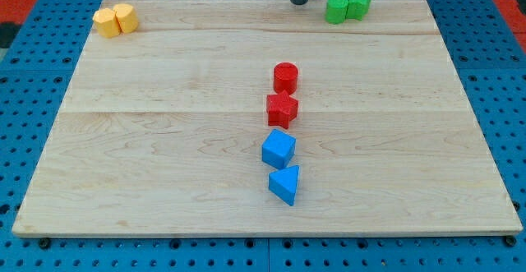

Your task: Separate the green star from the green circle

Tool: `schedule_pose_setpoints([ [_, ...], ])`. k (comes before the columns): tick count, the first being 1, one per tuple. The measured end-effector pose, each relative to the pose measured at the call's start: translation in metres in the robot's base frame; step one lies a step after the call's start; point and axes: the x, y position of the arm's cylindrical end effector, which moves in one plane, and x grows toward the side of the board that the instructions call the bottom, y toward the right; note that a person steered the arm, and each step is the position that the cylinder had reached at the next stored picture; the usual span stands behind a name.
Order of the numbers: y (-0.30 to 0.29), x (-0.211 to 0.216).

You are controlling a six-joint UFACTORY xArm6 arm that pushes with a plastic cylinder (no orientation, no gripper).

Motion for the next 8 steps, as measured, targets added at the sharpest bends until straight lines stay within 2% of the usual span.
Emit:
schedule_pose_setpoints([
  [8,0.060,-0.001],
])
